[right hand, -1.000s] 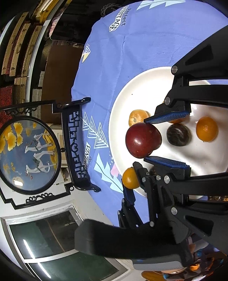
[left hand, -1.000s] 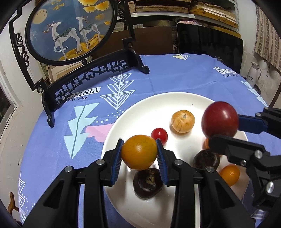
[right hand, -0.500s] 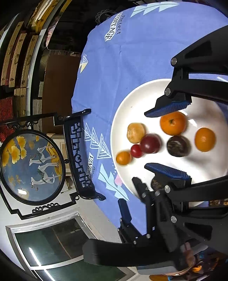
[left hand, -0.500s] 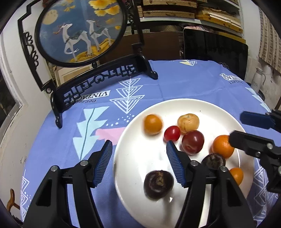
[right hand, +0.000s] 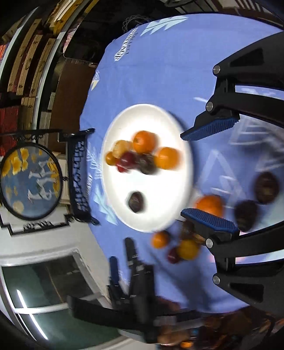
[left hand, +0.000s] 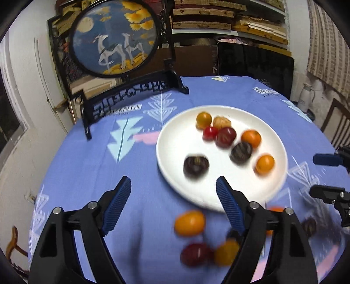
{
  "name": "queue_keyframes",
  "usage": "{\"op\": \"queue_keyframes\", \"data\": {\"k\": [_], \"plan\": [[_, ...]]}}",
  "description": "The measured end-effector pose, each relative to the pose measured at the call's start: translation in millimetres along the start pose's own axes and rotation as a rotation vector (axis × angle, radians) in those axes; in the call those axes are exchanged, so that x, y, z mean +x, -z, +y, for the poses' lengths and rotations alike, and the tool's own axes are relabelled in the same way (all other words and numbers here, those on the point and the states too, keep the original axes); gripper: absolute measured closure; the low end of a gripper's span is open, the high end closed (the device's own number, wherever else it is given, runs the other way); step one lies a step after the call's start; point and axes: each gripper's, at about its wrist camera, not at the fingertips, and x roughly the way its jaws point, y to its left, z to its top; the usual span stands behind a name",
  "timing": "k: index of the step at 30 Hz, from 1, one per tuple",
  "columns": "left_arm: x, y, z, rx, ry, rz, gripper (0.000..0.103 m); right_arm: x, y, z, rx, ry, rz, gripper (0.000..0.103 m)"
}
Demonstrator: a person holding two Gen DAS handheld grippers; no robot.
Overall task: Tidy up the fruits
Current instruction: 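Grasp a dark mangosteen with the left tool while the right tool grasps a brown fruit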
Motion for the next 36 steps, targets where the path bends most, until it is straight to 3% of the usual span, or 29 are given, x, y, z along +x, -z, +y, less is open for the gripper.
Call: {"op": "queue_keyframes", "data": {"k": [5, 10, 11, 13, 18, 24, 26, 27, 28, 29, 30, 32, 36], "plan": [[-19.4, 30.5, 2.3, 0.013, 0.022, 0.026, 0.023, -7.6, 51.9, 16.4, -0.09, 0.01, 0.098, 0.038], [-35.3, 46.8, -30.7, 0.086, 0.119, 0.04, 0.022, 13.4, 73.9, 24.5, -0.114, 0.019, 0.166, 0.039], [-38.9, 50.1, -43.5, 0.119, 0.137, 0.038, 0.022, 18.0, 75.6, 24.2, -0.102, 0.014, 0.181, 0.054], [-42.5, 54.9, -63.2, 0.159, 0.174, 0.041, 0.02, 18.1, 76.9, 25.3, -0.1, 0.002, 0.17, 0.063], [-43.9, 63.8, -113.2, 0.237, 0.271, 0.056, 0.02, -2.3, 83.3, 16.0, -0.097, 0.033, 0.138, 0.063], [-18.6, 66.0, -155.1, 0.267, 0.299, 0.119, 0.02, -28.0, 88.8, -12.9, 0.001, 0.083, 0.095, 0.063], [-7.7, 67.1, -160.3, 0.256, 0.287, 0.14, 0.026, -29.8, 89.2, -14.0, 0.0, 0.08, 0.089, 0.063], [-9.1, 67.6, -161.2, 0.258, 0.257, 0.113, 0.03, -29.7, 89.5, -13.6, -0.002, 0.078, 0.087, 0.063], [-12.4, 67.9, -161.8, 0.271, 0.248, 0.093, 0.052, -29.7, 89.4, -12.9, -0.006, 0.077, 0.084, 0.063], [-14.7, 67.3, -161.1, 0.276, 0.289, 0.105, 0.082, -28.6, 88.2, -11.5, -0.009, 0.074, 0.082, 0.063], [-15.3, 66.1, -158.0, 0.255, 0.347, 0.15, 0.084, -29.0, 87.8, -10.5, -0.01, 0.071, 0.08, 0.063], [-20.1, 65.5, -154.1, 0.265, 0.342, 0.137, 0.09, -27.3, 83.6, -8.2, -0.014, 0.067, 0.074, 0.063], [-26.3, 67.7, -144.3, 0.268, 0.342, 0.125, 0.091, -25.2, 79.1, -4.6, -0.012, 0.047, 0.061, 0.063]]}}
